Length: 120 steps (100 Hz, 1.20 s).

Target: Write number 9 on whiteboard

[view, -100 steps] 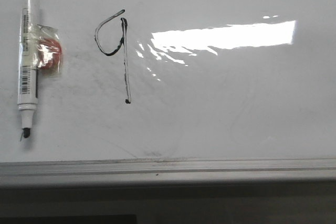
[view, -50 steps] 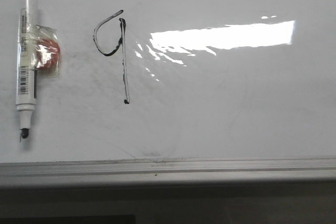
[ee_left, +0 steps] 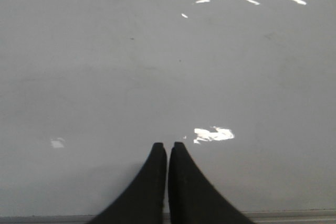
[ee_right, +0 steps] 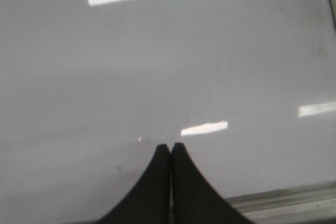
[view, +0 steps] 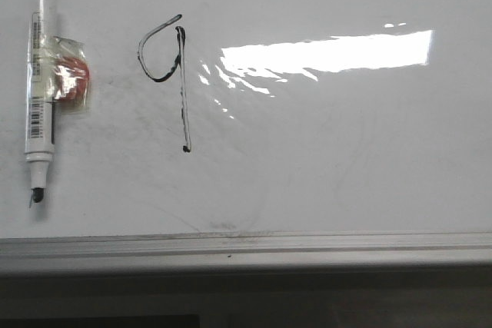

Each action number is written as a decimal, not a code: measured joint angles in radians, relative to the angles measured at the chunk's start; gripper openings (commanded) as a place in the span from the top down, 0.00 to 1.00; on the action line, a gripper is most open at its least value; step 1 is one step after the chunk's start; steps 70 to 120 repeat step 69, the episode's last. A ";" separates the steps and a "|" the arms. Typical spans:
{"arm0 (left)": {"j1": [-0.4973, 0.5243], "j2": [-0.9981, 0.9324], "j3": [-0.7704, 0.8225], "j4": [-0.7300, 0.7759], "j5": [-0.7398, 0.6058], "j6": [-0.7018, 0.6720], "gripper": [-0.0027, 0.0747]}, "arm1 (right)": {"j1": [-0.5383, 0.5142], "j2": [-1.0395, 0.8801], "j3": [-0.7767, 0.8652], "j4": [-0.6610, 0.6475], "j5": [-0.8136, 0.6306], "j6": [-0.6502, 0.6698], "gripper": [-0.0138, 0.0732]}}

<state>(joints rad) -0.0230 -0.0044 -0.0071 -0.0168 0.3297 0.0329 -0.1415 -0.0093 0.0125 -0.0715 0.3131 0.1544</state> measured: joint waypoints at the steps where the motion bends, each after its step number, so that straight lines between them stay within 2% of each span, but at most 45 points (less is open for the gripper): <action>1: 0.000 0.000 0.000 0.000 0.000 0.000 0.99 | 0.000 0.000 0.000 0.000 0.004 -0.002 0.92; 120: 0.000 0.000 0.000 0.000 0.000 0.000 0.99 | 0.000 0.000 0.000 0.002 0.009 -0.013 0.92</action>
